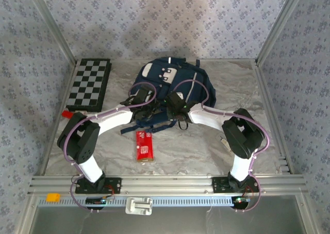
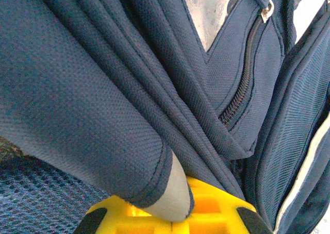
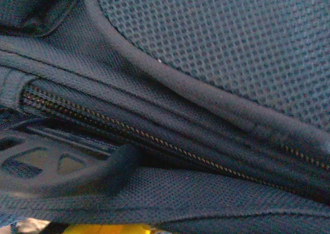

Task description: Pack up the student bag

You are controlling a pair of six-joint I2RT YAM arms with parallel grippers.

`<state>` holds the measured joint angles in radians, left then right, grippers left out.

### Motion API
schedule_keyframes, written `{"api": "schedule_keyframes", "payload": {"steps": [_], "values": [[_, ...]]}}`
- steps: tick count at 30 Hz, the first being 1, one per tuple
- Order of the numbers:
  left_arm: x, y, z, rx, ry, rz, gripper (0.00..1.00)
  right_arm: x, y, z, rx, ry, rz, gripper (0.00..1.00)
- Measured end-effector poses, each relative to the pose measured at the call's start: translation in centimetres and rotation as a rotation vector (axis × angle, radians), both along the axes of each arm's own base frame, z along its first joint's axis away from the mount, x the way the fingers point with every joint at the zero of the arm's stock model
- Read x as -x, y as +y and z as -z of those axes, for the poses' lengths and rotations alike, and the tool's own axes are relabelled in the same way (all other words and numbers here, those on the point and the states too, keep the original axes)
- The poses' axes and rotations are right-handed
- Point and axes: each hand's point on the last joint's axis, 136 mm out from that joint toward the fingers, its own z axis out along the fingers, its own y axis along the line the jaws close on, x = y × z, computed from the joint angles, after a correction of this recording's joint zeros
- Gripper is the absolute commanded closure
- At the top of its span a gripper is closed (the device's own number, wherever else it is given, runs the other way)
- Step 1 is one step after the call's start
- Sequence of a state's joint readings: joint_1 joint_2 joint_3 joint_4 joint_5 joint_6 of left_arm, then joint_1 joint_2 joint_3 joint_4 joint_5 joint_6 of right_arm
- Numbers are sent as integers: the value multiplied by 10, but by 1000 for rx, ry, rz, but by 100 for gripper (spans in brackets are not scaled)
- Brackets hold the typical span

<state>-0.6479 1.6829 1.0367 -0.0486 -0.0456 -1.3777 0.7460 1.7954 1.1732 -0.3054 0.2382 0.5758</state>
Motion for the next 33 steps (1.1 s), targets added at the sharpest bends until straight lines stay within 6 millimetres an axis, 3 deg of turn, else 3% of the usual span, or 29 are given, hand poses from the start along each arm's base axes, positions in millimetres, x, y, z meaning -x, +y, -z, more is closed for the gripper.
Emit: {"api": "schedule_keyframes", "payload": {"steps": [8,13,18,24,29,31,33], "values": [[-2,3,0,-6,-4,1,100,1,-1,-3,42,-27,-23,98],[-6,7,-2,-5,-7,25,100,7,-4,-6,28,-29,-29,100],[-17,30,0,-17,13,33,100,21,-22,-3,40,-12,-21,100],[-48,50,-2,-19,27,67,100,35,-50,0,56,15,4,100],[-84,54,3,-29,12,142,99,38,-30,-12,9,22,-50,100],[-99,52,0,-31,0,177,93,39,-17,-16,-45,30,-83,100],[-111,49,-5,-23,-26,211,79,39,-6,-18,-83,43,-106,100]]}}
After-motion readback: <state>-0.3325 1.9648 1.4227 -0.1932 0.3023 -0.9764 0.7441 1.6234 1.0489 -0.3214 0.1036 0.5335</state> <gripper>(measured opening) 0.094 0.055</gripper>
